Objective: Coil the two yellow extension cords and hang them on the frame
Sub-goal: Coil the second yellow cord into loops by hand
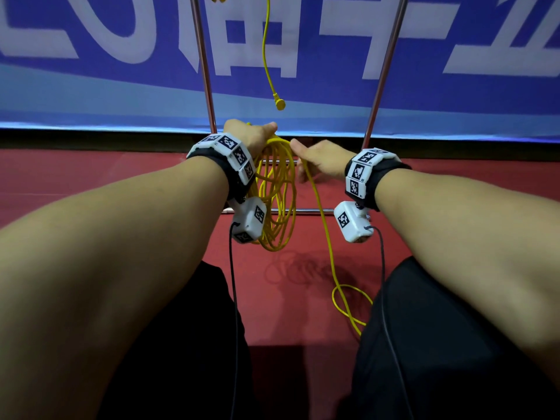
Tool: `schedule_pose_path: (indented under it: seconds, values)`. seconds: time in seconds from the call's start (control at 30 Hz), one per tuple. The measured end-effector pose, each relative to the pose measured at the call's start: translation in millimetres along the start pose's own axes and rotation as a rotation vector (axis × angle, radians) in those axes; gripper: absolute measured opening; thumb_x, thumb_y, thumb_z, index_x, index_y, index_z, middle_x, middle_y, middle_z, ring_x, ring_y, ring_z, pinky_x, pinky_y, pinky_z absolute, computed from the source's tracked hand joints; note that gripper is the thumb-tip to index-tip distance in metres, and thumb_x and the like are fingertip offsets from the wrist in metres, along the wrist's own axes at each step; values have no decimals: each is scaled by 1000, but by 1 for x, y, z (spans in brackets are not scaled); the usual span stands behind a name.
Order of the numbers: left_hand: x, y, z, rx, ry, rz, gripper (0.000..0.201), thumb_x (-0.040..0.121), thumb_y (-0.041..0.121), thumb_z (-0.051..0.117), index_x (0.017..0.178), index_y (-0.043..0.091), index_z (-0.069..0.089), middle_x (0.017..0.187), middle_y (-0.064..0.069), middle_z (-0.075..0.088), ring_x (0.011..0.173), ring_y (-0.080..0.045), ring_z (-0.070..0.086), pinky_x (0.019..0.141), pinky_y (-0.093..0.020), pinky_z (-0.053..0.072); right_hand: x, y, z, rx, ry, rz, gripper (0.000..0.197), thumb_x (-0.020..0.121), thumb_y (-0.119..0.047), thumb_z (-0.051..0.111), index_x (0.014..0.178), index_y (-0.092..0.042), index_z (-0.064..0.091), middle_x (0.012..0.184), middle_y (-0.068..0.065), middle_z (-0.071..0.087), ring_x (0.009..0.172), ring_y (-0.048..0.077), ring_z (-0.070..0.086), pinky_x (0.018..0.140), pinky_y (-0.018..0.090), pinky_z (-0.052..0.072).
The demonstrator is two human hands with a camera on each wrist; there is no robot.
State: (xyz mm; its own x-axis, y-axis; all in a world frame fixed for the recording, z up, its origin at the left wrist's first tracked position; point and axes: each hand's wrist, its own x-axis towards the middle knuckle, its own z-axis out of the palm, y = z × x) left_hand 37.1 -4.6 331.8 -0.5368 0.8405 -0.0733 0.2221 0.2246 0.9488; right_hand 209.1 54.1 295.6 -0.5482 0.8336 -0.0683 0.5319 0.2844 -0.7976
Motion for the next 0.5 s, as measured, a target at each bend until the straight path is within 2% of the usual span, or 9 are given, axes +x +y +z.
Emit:
schedule_pose_path:
  seconds: [0.07,0.1,0.13,0.2,0.27,0.37,0.5]
  values:
    - [2,0,-3,1,9,13,72,84,48,74,132,-1,54,80,-4,65,74,-22,65,72,-34,51,1,9,2,126,-43,114,72,70,-87,52,65,-15,56,66,7,64,65,28,64,86,47,52]
    - [2,-1,-4,14,6,21,73,86,48,74,136,-1,51,80,-3,64,73,-21,63,74,-34,51,-1,9,1,186,-28,139,71,74,-84,53,65,-14,53,62,6,58,57,26,58,80,45,53]
    - [1,-1,-4,29,-2,22,76,86,49,73,138,0,49,88,-5,67,77,-21,65,77,-35,52,-1,8,-1,210,7,149,67,81,-78,52,64,-13,51,58,4,52,52,23,51,73,41,53]
    - [-1,-3,-2,50,-17,20,82,79,56,75,136,1,53,108,-11,70,90,-28,68,80,-36,54,-2,3,-7,144,125,109,64,87,-74,49,63,-15,50,54,3,45,47,20,42,61,31,45]
    - [-4,-6,0,89,-37,19,84,71,63,74,127,2,61,99,-11,73,80,-28,68,71,-34,54,-1,-3,-13,88,228,13,62,86,-73,51,57,-19,44,54,6,39,46,21,35,57,30,35]
    - [-7,-5,2,101,-66,5,74,77,60,73,120,0,65,83,-10,72,62,-24,64,61,-30,51,1,-10,-15,-5,290,-64,64,86,-72,51,51,-21,35,53,9,37,48,23,36,60,34,35]
    - [-4,-5,5,92,-91,-5,60,90,52,66,122,2,64,75,-5,67,49,-15,59,47,-22,44,-7,-22,-8,-167,218,-111,64,89,-70,52,53,-20,35,51,6,40,47,21,37,56,31,32]
